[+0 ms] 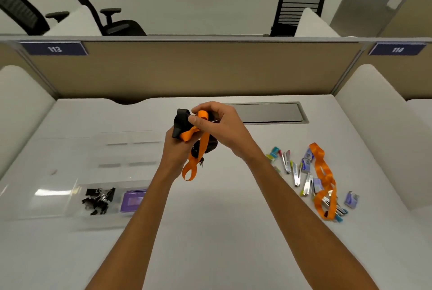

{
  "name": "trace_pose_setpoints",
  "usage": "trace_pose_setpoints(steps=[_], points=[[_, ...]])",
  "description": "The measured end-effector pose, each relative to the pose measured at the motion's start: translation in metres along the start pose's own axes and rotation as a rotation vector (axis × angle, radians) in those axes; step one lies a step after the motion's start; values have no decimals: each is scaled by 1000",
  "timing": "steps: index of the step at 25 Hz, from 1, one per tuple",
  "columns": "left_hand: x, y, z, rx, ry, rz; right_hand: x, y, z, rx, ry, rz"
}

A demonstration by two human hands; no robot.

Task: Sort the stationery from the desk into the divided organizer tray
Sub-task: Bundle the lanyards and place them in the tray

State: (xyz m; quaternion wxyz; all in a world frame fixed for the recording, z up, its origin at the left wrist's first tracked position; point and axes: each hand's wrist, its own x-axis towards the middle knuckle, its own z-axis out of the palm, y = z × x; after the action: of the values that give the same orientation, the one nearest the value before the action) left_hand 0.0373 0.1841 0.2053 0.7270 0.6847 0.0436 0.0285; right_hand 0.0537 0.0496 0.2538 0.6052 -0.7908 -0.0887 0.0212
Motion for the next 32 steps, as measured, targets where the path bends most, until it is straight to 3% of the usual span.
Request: trace_pose_setpoints(steps=[7,16,25,32], points=[[25,9,-117,151,140,49,44,-15,93,25,-159,-32],[57,-17,-252,220,149,49,85,-16,222,-45,-251,-34],[82,-83,-305,146,-67,-158,102,36,281,-258,-286,112],[91,-101,-339,395,-252,-204,98,74,300,-275,-324,267]])
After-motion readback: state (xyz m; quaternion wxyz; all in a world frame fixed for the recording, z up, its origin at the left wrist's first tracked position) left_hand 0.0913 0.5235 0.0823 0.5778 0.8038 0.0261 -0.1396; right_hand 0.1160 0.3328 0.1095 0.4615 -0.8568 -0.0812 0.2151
